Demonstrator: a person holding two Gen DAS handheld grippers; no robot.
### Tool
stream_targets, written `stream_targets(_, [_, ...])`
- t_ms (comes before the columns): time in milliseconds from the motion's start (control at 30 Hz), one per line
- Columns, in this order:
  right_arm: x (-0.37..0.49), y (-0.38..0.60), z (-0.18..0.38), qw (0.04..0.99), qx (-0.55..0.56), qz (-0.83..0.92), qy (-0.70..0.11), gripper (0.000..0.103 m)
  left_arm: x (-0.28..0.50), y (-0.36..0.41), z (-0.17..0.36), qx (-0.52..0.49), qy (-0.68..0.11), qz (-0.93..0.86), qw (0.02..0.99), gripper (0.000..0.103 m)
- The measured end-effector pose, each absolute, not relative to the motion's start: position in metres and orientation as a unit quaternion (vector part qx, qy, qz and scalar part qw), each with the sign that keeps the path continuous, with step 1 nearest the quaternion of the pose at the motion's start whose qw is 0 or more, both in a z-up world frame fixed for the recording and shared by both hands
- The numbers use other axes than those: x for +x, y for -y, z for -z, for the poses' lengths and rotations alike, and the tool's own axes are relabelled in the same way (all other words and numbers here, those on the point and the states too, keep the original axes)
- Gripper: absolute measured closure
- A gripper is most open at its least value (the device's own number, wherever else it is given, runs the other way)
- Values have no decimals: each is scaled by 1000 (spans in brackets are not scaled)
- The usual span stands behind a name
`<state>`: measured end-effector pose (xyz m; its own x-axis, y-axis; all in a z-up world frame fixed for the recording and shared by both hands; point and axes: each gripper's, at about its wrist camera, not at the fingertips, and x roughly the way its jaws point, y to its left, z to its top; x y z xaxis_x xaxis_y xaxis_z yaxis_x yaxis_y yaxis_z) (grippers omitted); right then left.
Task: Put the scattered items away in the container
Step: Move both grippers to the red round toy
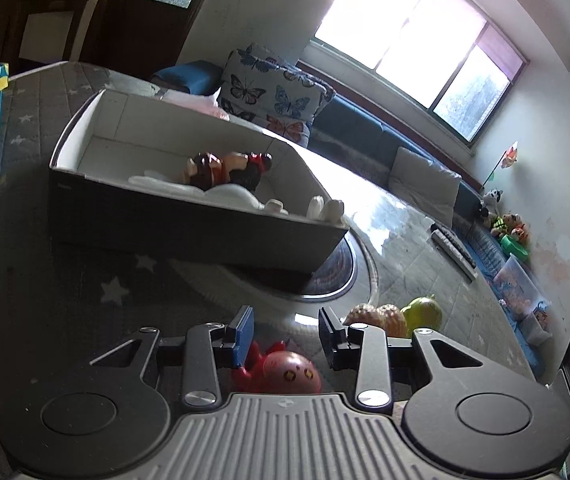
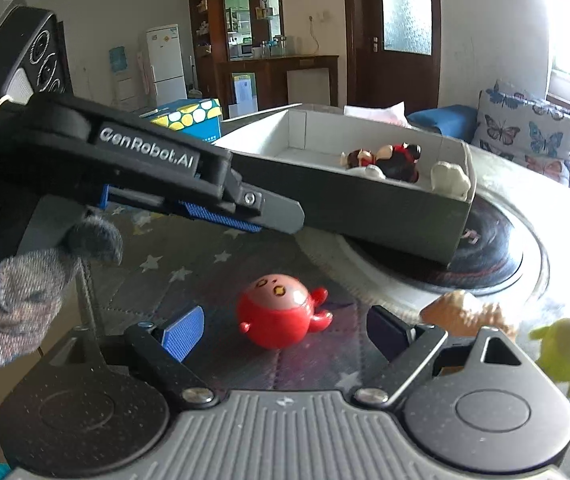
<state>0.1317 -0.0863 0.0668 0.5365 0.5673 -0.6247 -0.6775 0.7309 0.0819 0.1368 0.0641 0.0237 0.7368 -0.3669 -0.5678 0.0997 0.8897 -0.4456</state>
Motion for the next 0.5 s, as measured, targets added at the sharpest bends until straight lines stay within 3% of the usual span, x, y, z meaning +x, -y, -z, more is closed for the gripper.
stream_targets(500, [142,78,-45,869,-64,-346,-349,18,126,-55,-16,-159,-370,138,905,64])
